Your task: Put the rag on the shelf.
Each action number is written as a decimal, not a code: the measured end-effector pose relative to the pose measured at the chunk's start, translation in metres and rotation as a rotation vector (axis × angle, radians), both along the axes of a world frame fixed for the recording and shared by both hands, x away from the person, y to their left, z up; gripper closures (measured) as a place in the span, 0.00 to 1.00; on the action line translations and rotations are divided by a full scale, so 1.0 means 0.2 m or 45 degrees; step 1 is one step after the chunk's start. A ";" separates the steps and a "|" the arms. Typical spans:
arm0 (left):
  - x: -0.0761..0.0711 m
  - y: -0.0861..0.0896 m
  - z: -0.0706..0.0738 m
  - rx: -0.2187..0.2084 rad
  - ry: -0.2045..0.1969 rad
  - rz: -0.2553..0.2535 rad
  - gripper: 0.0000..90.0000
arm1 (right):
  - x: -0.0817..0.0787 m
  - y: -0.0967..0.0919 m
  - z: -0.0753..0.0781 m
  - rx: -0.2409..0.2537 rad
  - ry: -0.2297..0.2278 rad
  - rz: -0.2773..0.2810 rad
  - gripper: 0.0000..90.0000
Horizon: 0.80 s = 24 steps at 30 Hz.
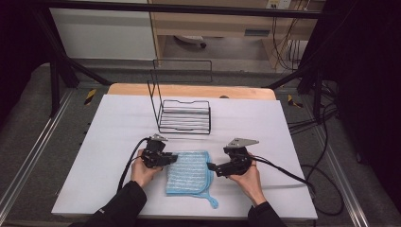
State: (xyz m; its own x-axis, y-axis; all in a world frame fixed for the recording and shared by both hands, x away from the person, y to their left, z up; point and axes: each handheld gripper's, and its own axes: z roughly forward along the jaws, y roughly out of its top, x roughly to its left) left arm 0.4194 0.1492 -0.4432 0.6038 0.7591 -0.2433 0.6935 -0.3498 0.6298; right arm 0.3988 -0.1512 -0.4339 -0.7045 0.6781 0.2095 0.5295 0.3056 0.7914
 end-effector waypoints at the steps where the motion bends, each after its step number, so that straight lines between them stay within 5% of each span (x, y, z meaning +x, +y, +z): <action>1: 0.00 0.00 0.00 -0.001 -0.001 -0.002 0.83 | 0.02 0.01 0.00 0.003 0.006 -0.003 0.03; 7: -0.01 0.00 -0.01 -0.005 -0.017 0.001 0.82 | 0.11 0.10 -0.04 -0.016 0.046 -0.023 0.06; 14: -0.01 0.00 -0.01 -0.007 -0.029 -0.006 0.82 | 0.12 0.13 -0.10 -0.076 0.066 -0.023 0.29; 24: -0.01 0.00 -0.01 -0.008 -0.039 -0.009 0.82 | 0.12 0.15 -0.12 -0.008 0.150 -0.044 0.59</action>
State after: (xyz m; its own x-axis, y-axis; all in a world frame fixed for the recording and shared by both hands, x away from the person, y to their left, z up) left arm 0.4170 0.1496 -0.4454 0.6164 0.7532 -0.2294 0.6713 -0.3504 0.6532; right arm 0.4225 -0.1221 -0.4572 -0.6513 0.7033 0.2848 0.6289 0.2904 0.7212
